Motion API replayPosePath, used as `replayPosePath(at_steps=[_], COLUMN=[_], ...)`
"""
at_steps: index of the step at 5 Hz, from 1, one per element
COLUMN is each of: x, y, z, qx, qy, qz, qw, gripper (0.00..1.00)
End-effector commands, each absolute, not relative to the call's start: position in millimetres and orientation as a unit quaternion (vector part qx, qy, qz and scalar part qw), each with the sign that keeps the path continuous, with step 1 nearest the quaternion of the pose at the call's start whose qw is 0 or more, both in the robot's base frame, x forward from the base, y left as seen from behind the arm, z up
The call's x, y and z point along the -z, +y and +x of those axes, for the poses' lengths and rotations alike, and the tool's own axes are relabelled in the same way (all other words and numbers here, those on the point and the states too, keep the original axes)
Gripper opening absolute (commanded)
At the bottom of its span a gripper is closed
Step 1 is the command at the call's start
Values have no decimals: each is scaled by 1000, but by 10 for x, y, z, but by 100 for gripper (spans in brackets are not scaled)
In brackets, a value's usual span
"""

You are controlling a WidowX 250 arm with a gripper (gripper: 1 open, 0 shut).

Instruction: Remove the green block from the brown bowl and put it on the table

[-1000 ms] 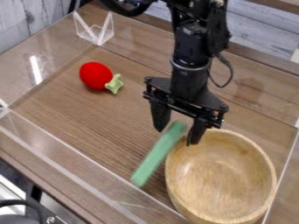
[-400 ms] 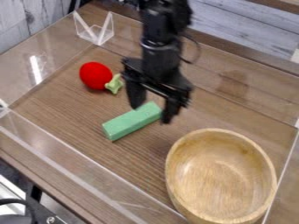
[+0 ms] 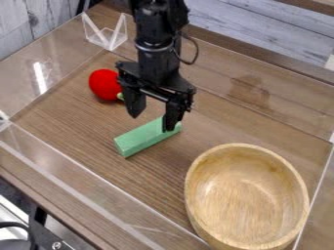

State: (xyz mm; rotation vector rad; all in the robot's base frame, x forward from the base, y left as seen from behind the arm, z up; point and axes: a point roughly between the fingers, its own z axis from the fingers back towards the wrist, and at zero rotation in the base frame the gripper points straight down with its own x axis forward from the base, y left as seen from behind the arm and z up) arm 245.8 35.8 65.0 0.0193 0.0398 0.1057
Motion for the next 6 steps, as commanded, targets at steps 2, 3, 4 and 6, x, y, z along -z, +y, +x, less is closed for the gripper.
replayPosePath(at_steps=[2, 3, 4, 6], x=[-563, -393, -286, -597], y=[519, 567, 602, 507], z=[2512, 2446, 2380, 2443], qx=[-74, -66, -58, -77], qy=[13, 23, 25, 13], qz=[18, 20, 22, 16], qw=[997, 997, 998, 997], gripper=[100, 100, 0, 0])
